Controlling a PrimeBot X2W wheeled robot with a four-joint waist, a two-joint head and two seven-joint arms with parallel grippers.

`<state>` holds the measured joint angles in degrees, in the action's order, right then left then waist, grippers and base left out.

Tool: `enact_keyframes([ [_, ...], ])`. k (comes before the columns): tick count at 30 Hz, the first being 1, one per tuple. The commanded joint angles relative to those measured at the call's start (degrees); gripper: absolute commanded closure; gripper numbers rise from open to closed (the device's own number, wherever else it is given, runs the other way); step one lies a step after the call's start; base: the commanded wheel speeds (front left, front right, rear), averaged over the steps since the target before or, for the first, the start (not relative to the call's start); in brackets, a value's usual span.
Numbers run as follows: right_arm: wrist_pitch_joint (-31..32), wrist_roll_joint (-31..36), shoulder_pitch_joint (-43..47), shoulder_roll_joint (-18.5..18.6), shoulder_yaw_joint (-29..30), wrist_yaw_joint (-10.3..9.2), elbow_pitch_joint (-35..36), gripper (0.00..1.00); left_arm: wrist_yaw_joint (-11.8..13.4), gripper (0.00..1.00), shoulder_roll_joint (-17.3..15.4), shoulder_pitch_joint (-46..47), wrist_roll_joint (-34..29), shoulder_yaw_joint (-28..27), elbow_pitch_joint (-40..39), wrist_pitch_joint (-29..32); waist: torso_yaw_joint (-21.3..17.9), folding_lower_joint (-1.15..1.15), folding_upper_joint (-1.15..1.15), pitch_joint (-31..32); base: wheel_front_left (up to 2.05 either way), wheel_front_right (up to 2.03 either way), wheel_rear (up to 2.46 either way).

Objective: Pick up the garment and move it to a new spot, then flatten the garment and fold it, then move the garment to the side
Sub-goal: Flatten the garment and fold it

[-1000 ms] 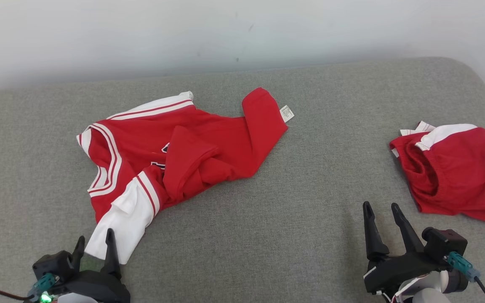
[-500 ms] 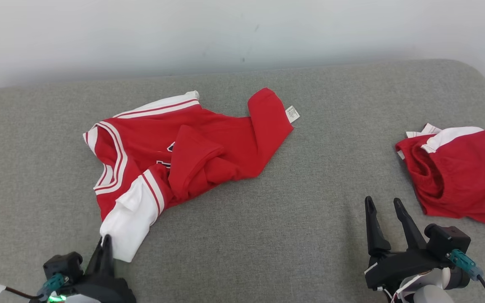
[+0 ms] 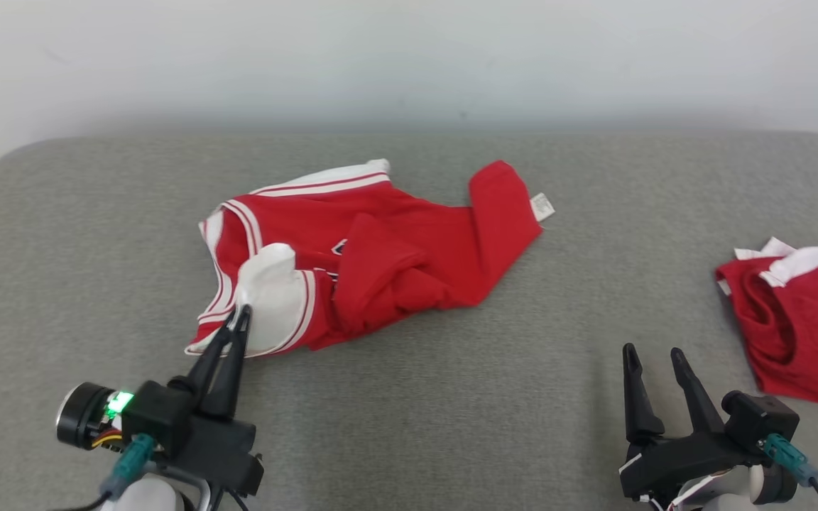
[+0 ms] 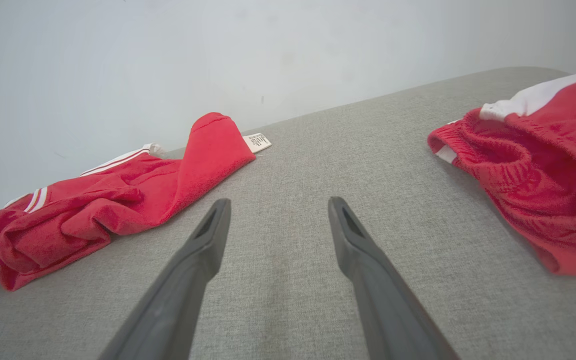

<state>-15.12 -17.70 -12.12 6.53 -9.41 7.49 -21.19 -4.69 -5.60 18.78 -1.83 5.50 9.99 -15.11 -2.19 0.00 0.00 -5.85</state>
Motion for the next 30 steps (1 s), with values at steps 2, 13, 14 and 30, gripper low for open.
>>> enact_keyframes([
  [2, 0.0, -0.6, 0.9, -0.3, -0.1, 0.0, -0.3, 0.0, -0.7, 1.0, -1.9, -2.5, -1.1, 2.5, -3.0, 0.0, 3.0, 0.0, 0.0, 1.3, 0.0, 0.0, 0.0],
  [13, 0.0, -0.9, 0.9, -0.4, -0.9, 0.0, -1.7, 0.0, -0.3, 0.0, -6.7, -11.1, 0.4, 10.5, 9.7, 0.0, 6.7, 0.0, 0.0, 1.9, 0.0, 0.0, 0.0],
  [14, 0.0, -0.9, 0.7, -0.2, -1.0, 0.0, -1.6, 0.0, -0.2, 0.0, -6.4, -11.5, 0.6, 10.8, 10.6, 0.0, 6.8, 0.0, 0.0, 1.8, 0.0, 0.0, 0.0],
  [30, 0.0, -2.1, -11.4, 3.1, -5.4, 0.0, -6.1, 0.0, 1.7, 0.0, 0.2, -7.4, 2.2, 13.5, 6.8, 0.0, 16.4, 0.0, 0.0, -4.7, 0.0, 0.0, 0.0],
])
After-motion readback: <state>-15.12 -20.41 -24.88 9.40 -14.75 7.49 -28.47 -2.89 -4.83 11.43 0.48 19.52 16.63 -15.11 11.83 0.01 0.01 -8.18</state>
